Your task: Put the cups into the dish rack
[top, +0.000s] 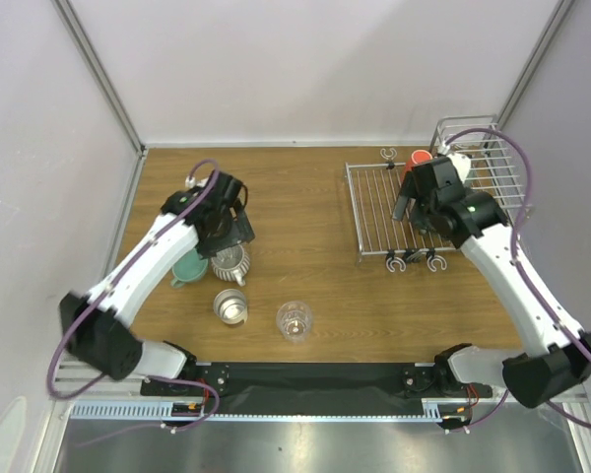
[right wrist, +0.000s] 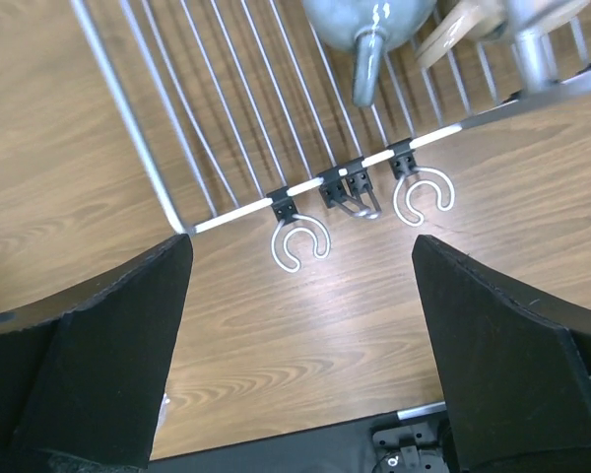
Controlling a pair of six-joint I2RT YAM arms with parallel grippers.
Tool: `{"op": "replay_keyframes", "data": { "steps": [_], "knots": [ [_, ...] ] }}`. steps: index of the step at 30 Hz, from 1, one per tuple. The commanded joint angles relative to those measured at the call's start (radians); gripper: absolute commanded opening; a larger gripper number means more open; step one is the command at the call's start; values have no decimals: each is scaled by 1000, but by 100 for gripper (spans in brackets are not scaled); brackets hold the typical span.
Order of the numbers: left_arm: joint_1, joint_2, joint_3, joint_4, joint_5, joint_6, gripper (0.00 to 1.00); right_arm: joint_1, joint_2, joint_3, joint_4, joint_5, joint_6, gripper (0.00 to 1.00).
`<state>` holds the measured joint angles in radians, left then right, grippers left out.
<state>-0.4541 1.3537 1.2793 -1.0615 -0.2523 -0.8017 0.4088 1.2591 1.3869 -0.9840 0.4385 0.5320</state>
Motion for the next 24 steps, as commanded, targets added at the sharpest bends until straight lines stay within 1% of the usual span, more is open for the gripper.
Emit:
{"op": "replay_keyframes", "data": {
  "steps": [1,4,6,9,13,19,22,24],
  "knots": [
    [-6,122,80,-45,-110,18,85,2,-70,84,-88,6,-23,99],
    [-6,202,117,-16,-99,10,82,4,-113,100,-122,5,-20,98],
    [-6,264,150,9,-81,9,78,4,-138,97,-137,0,-17,97],
    [-5,361,213,-2,-88,15,73,4,-168,95,-165,0,-10,97],
    [-3,438,247,-12,-102,10,67,5,-204,104,-191,-3,-6,97],
    [0,456,213,-18,-117,-13,66,4,-222,144,-226,9,-9,97],
    [-1,430,173,20,-111,-21,66,4,-225,149,-228,8,-9,97],
    [0,444,166,29,-105,-11,66,4,-224,152,-229,-3,-7,97]
  ]
}}
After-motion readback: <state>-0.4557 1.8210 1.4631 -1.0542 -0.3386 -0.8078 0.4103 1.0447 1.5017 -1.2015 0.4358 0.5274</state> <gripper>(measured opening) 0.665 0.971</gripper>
